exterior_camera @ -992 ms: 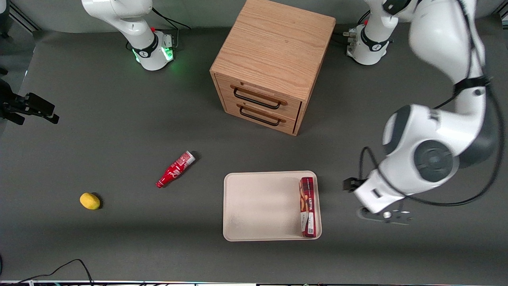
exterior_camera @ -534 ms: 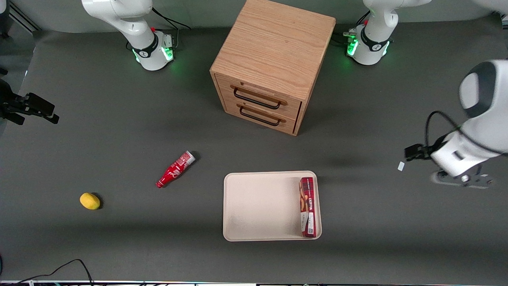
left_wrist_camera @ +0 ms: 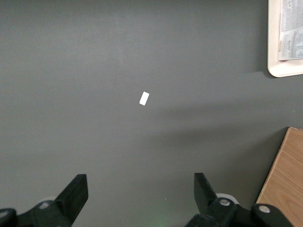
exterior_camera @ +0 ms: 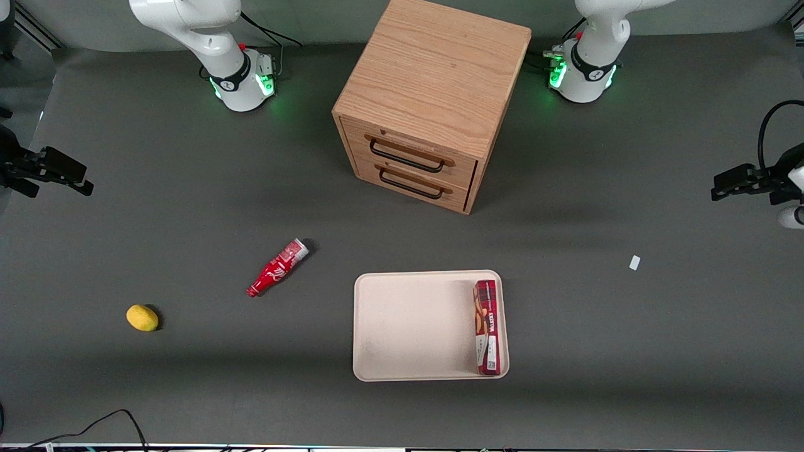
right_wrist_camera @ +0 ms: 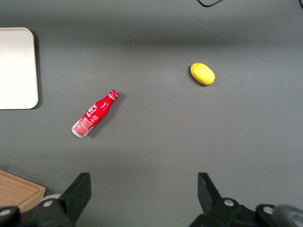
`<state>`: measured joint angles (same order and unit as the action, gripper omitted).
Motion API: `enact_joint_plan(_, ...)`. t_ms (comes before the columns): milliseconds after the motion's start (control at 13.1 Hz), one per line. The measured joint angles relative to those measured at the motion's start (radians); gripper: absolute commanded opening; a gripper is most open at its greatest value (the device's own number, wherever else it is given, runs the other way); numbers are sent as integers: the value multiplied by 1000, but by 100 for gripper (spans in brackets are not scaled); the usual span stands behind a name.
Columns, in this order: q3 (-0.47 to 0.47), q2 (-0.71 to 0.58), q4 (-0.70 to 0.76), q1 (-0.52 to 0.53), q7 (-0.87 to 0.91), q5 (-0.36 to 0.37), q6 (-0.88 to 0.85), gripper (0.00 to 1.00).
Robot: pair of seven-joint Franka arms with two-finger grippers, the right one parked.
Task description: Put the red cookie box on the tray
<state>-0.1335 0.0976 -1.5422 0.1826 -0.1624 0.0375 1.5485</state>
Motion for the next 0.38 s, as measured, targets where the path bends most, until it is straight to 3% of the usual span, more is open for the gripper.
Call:
enact_joint_plan(153, 32, 3, 10, -50, 2, 0, -6, 100)
enact_joint_plan(382, 195, 9, 17, -207, 2, 0, -6, 100)
